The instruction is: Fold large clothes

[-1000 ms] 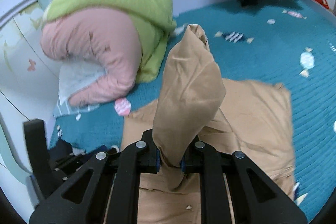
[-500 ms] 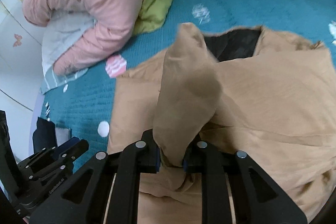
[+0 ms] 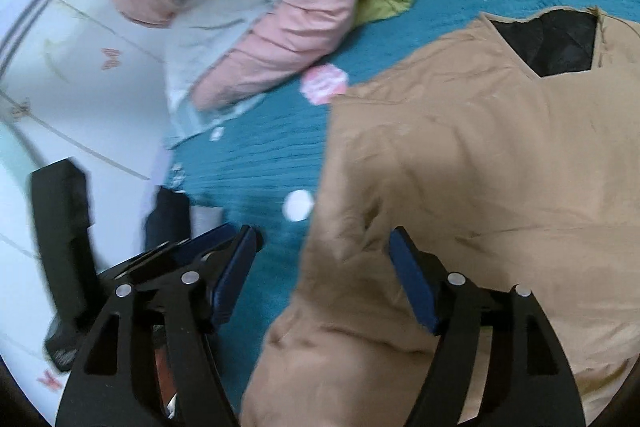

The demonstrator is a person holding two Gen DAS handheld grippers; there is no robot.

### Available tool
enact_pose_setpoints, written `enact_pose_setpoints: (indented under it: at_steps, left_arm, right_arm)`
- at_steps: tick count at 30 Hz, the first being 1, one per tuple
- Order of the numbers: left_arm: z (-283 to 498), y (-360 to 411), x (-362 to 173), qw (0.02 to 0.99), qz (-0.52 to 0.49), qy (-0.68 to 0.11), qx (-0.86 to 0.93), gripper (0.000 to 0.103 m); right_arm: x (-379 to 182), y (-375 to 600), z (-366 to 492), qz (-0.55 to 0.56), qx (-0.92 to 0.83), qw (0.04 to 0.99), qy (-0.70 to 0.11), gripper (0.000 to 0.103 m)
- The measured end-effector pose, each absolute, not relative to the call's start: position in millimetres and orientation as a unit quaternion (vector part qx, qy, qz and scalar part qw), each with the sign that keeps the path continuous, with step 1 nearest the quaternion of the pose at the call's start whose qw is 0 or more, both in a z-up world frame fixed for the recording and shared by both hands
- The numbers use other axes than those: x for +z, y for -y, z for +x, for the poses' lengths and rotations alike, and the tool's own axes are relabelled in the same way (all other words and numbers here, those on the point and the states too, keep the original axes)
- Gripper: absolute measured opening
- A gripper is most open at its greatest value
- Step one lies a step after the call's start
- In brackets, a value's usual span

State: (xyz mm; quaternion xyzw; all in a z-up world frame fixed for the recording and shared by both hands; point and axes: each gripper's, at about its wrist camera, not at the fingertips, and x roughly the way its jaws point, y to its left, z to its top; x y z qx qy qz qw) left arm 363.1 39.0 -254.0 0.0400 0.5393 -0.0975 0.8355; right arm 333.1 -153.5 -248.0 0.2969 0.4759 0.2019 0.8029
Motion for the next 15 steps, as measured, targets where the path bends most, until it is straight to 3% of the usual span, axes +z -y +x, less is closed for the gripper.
enact_pose_setpoints:
  at_steps: [6,11,15]
  left_arm:
    - [365.4,3.2,-252.4,0.821,0.011,-0.550,-0.150,0.038]
    - [365.0,55.7,-264.7,0.809,0.018,-0.558,-0.181,0.038]
    - [362.3,73.8,-308.6,0.783,0.049,-0.599,-0.162,0.040]
  right_arm:
    - [-221.1,211.9,295.9,0.156,0.040,0.876,-0.455,0.061]
    - [-250.8,268.4,284.6,0.114,-0.080,0.854,-0.502,0.019]
    - [-292.3,304.4,264.0,0.120,-0.149,0.819,-0.541,0.014]
